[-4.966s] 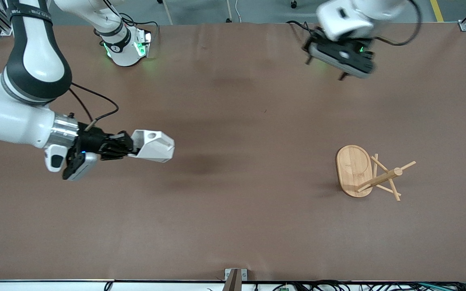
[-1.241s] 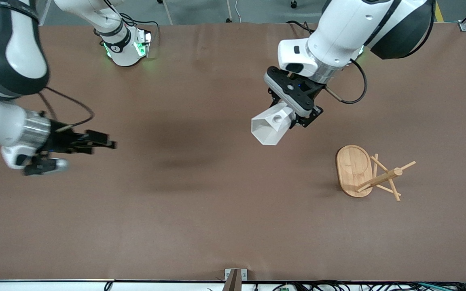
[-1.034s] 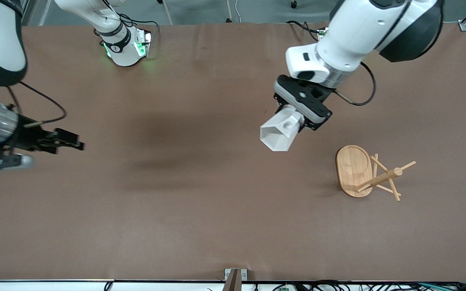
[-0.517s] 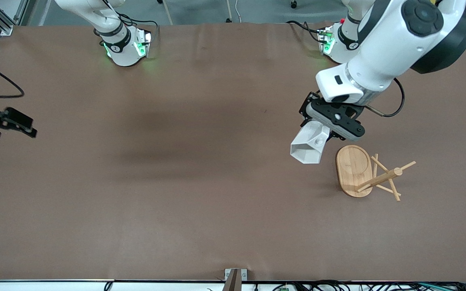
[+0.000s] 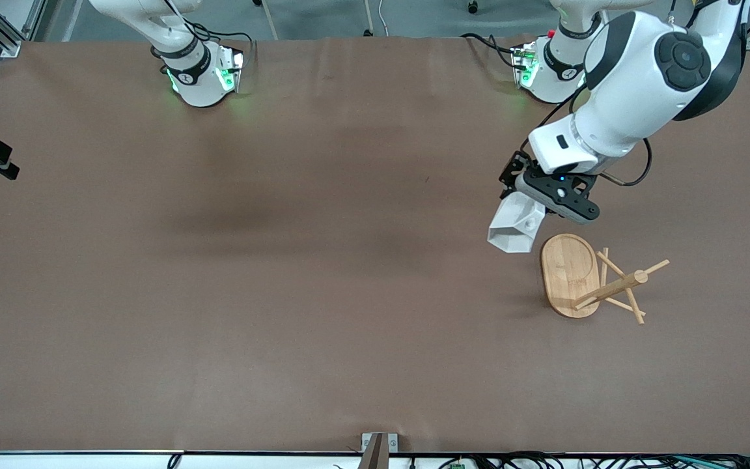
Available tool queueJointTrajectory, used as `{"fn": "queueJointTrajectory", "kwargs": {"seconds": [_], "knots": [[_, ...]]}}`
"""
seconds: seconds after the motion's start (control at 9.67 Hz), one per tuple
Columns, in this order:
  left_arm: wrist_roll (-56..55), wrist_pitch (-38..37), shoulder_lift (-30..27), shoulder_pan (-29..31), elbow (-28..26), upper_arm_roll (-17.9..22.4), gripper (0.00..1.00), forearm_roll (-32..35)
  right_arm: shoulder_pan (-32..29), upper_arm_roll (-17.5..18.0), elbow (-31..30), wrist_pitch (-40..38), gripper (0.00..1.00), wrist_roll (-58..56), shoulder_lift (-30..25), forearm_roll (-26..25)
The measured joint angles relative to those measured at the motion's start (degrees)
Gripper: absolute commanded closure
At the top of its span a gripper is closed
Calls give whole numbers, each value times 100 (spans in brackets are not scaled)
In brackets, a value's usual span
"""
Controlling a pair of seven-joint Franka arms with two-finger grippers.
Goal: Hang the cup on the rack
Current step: 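Lower the cup with the left gripper toward the wooden rack pegs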
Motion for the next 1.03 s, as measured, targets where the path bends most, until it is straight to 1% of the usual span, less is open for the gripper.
{"fn": "queueJointTrajectory", "kwargs": {"seconds": [0.21,0.41,0.52,0.72,1.03], "knots": [[97,497,-19,-1,-566,129,100,0,-13,1,29,80,0,-79,2,0],[550,589,-29,-5,-882,421,100,0,-21,2,206,104,0,-128,72,-3],[775,590,-31,0,-938,554,100,-1,-46,2,321,103,0,-130,151,-6],[1061,590,-32,1,-999,677,100,-1,-206,4,450,102,0,-143,306,-6],[1495,592,-27,5,-1035,974,100,-1,-315,8,461,-24,0,-170,364,-5]]}}
